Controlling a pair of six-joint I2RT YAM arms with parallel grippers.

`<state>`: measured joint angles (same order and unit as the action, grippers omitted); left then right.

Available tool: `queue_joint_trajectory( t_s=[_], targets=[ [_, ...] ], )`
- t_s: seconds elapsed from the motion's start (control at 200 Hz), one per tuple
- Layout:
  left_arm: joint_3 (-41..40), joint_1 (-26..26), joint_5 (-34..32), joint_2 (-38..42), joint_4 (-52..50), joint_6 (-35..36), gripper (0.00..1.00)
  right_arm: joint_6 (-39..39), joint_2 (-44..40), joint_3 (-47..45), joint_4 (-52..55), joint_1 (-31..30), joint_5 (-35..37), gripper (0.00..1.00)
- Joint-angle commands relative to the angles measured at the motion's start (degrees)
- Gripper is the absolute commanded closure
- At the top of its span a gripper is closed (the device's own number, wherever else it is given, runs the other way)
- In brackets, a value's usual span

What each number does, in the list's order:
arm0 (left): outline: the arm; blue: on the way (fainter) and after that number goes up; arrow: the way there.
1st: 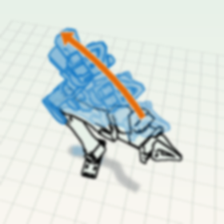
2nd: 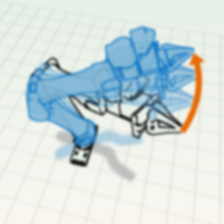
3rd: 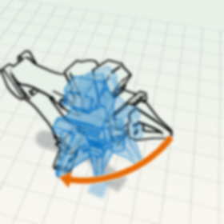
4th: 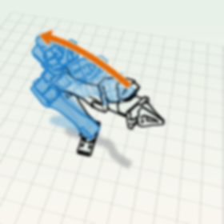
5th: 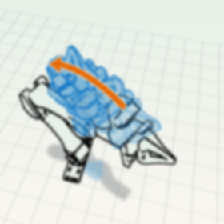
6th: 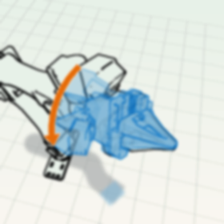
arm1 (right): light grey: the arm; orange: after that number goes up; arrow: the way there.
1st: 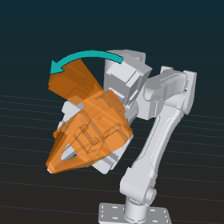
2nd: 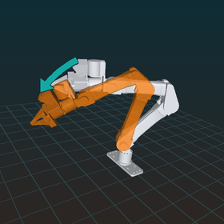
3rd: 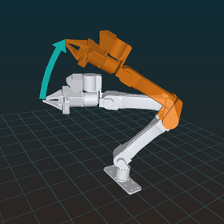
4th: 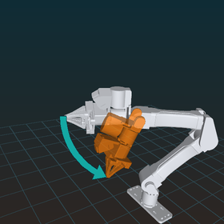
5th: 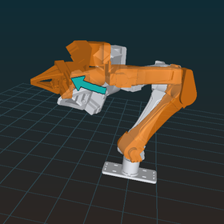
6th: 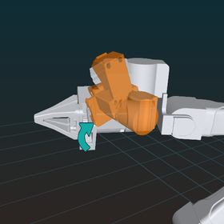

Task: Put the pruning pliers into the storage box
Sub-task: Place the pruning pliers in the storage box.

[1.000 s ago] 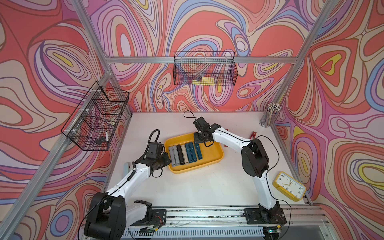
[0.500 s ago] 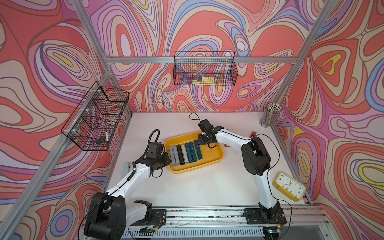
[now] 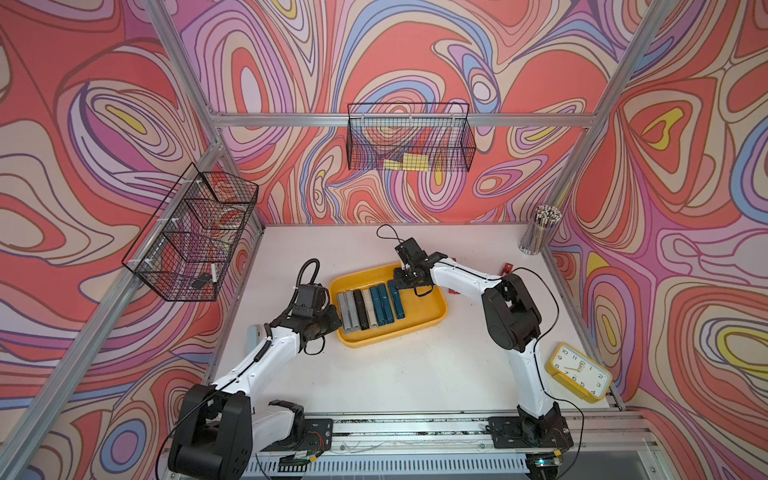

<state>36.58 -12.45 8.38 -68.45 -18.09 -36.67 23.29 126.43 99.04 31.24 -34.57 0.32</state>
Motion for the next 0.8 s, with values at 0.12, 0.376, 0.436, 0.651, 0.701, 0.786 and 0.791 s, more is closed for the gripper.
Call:
queue_joint_trajectory(
  t_s=[0.12,0.376,0.436,0.651,0.701,0.786,0.791],
  targets=[
    [-0.13,-0.38,0.95,-1.10,0.68,0.09,1.00,0.85,1.36,-0.87,-0.79,-0.06,-1.87,0.94],
    [0.07,-0.38,1.20,-1.56,0.86,-0.03,1.00,0.96,1.51,-1.15,-0.70,-0.08,-2.42,0.94],
    [0.08,-0.38,1.20,-1.52,0.94,0.01,1.00,0.94,1.64,-1.22,-0.67,-0.10,-2.52,0.94],
    [0.00,-0.38,1.12,-1.60,0.92,0.01,1.00,0.94,2.36,-1.01,-0.52,-0.16,-2.69,0.94],
    [-0.01,-0.39,1.04,-1.60,0.86,0.01,1.00,1.02,2.46,-1.00,-0.62,-0.15,-2.87,0.94],
    [0.06,-0.38,1.07,-1.72,0.92,0.05,1.00,1.03,2.55,-0.90,-0.70,-0.16,-3.25,0.94],
    [0.07,-0.38,1.09,-1.75,0.89,0.03,1.00,1.04,2.52,-0.89,-0.68,-0.15,-3.32,0.94]
  ],
)
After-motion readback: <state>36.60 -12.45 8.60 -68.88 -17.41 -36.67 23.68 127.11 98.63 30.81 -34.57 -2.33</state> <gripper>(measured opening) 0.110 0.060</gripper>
